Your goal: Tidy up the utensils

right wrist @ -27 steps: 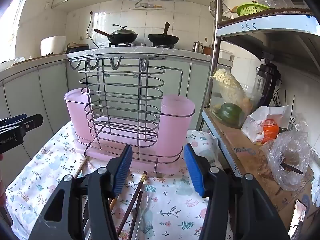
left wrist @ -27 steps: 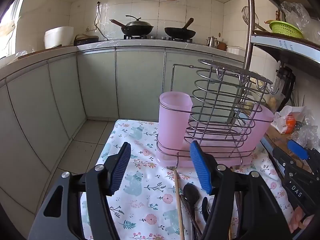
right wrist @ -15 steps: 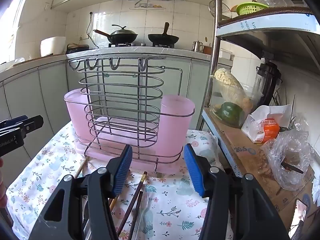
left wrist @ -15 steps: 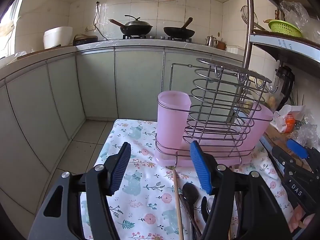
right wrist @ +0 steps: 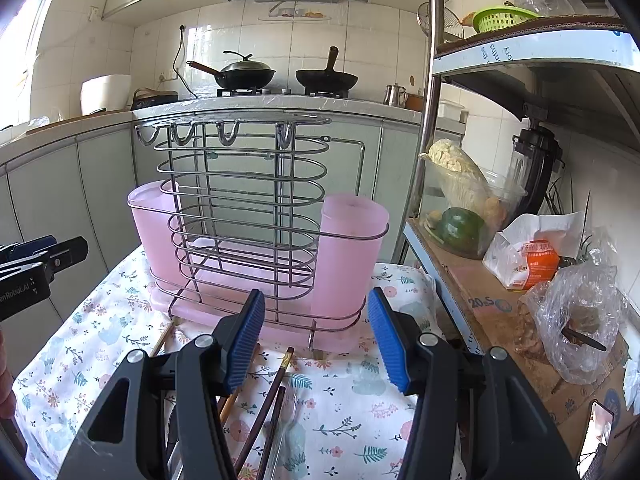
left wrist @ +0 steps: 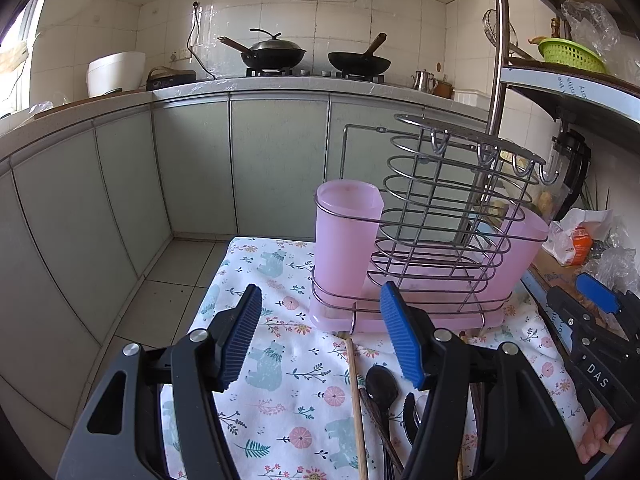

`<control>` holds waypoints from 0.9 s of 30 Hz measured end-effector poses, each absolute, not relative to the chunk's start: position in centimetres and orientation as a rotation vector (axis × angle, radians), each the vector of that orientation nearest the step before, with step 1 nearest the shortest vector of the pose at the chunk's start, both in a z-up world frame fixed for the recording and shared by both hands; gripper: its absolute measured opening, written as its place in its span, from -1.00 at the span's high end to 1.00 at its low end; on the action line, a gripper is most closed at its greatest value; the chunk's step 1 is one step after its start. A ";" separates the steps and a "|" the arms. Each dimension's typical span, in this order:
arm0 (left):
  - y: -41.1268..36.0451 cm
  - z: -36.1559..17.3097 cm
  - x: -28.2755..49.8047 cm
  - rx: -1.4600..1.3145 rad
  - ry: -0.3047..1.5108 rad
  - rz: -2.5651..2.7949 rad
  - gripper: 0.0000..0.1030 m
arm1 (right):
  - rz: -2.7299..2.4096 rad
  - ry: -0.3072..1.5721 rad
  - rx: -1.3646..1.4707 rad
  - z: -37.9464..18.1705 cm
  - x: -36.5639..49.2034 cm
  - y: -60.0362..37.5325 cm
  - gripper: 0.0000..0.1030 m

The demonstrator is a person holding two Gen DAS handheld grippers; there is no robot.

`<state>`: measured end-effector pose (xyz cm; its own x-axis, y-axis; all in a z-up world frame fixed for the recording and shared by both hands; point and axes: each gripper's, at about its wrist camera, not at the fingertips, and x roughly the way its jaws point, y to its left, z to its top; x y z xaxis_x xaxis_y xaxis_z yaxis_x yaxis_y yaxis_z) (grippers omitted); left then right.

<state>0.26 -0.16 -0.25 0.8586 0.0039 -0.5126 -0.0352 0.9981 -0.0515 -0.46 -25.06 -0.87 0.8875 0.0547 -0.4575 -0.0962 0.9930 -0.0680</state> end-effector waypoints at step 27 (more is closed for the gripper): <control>-0.4 -0.3 0.2 -0.055 0.537 0.019 -0.21 | 0.079 0.471 -0.090 -0.8 -0.4 -25.0 -0.03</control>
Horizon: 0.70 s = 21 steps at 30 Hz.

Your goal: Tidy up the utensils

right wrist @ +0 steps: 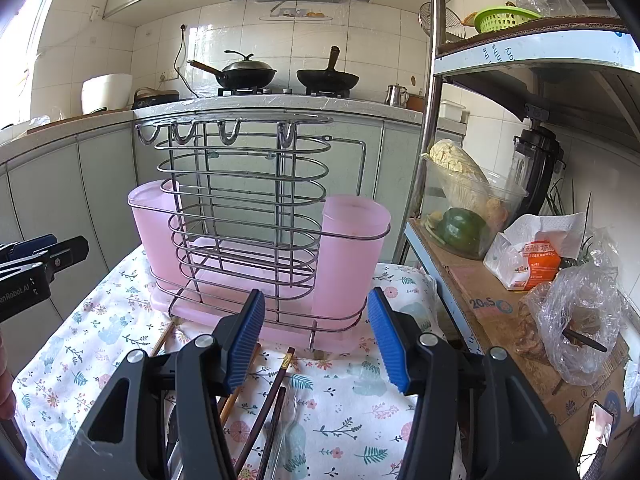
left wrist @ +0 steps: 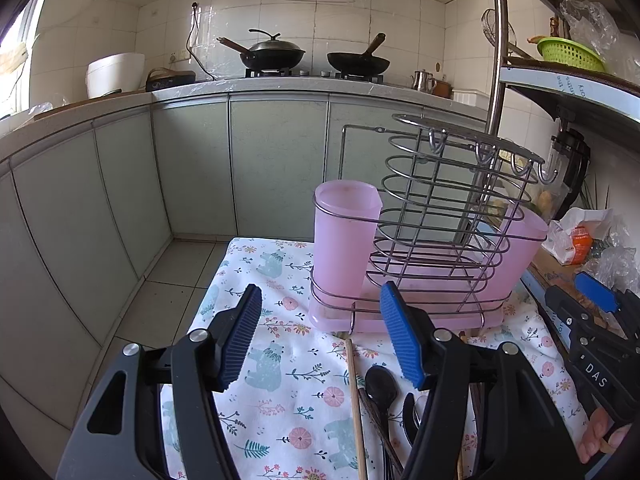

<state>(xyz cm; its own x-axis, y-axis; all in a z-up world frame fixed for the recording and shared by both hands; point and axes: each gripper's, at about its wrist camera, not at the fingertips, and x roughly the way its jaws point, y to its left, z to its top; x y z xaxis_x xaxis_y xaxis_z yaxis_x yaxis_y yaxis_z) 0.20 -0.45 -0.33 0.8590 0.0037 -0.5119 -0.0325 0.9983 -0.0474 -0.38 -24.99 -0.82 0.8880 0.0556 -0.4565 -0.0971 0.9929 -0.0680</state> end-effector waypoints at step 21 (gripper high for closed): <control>1.1 -1.0 0.9 -0.074 0.613 -0.010 -0.21 | 0.114 0.526 -0.069 -1.3 -0.5 -25.3 -0.03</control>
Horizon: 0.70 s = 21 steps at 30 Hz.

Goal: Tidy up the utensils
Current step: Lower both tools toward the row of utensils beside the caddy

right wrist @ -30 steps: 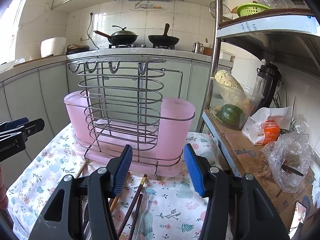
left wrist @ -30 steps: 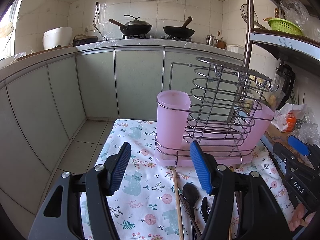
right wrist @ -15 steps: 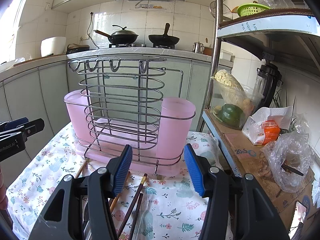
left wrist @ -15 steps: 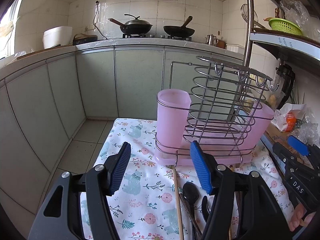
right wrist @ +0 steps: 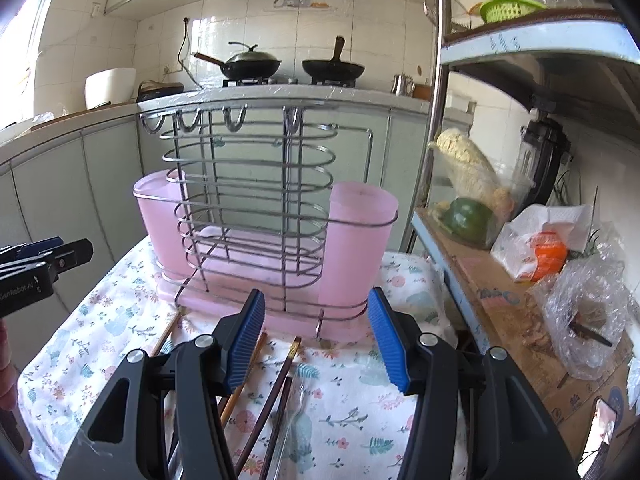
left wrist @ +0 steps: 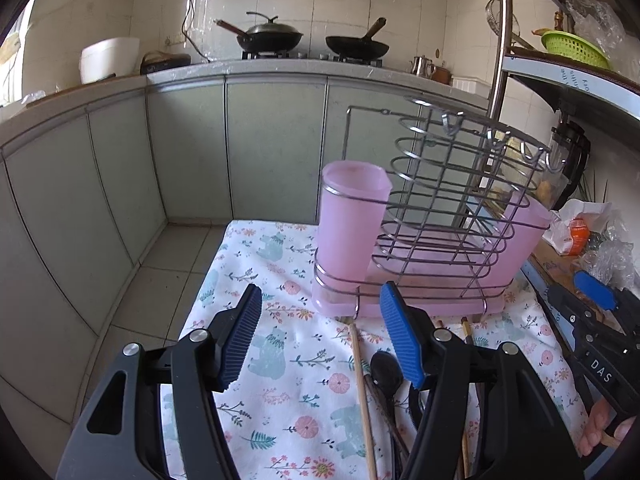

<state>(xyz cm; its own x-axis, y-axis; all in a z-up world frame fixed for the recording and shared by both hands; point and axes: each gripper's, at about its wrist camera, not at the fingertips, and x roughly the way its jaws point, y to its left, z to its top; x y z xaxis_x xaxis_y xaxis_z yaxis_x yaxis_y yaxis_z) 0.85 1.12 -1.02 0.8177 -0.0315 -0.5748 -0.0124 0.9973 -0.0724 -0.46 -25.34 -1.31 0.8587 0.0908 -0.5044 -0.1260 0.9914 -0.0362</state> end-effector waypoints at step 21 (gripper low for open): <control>0.4 -8.9 8.4 -0.214 1.124 -0.195 0.28 | 0.271 0.918 0.280 -5.3 3.1 -29.9 0.25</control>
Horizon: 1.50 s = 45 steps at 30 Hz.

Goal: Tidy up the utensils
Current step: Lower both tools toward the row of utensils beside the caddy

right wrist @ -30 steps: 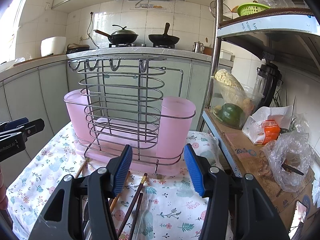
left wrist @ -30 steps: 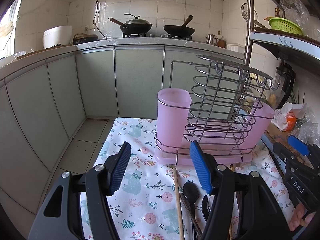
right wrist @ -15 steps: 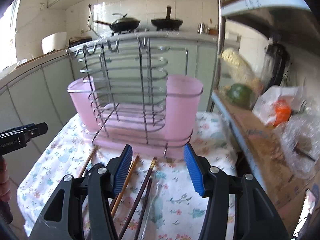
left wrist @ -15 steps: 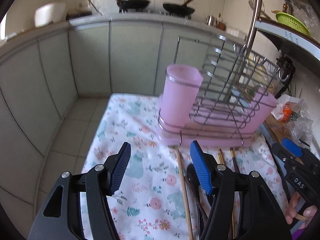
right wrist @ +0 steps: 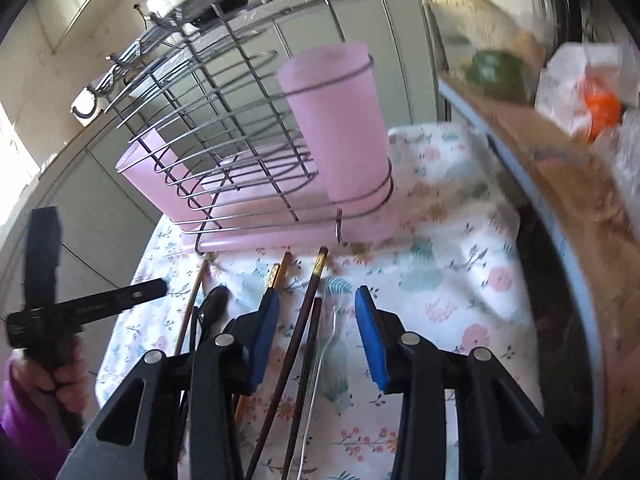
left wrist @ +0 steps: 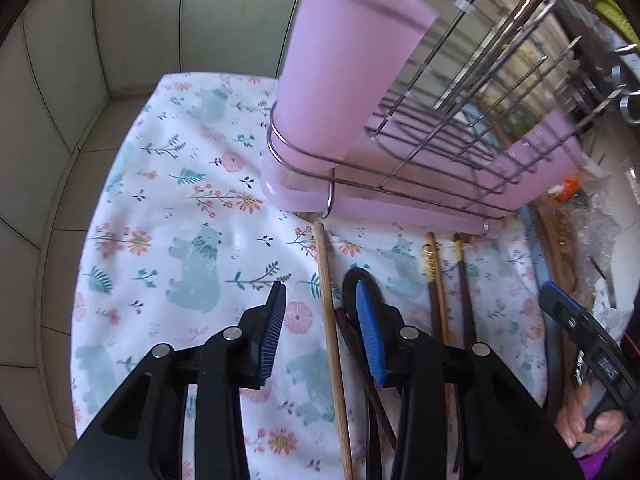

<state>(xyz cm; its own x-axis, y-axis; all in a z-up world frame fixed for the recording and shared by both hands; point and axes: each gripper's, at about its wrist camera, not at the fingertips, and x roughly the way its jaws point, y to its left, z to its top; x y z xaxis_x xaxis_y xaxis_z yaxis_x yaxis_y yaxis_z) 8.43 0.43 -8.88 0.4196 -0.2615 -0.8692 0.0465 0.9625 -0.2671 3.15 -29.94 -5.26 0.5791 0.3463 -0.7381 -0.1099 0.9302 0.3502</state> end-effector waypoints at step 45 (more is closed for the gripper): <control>0.0 -12.7 12.2 -0.358 1.247 -0.202 0.93 | 0.190 1.096 0.229 -11.1 5.3 -29.8 0.77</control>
<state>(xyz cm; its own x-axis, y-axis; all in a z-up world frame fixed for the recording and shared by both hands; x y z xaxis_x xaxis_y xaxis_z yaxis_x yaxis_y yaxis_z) 12.20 -0.03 -12.69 0.3104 -0.3417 -0.8871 -0.0439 0.9270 -0.3725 5.29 -29.80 -11.08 0.4450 0.2641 -0.8557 -0.0390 0.9603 0.2761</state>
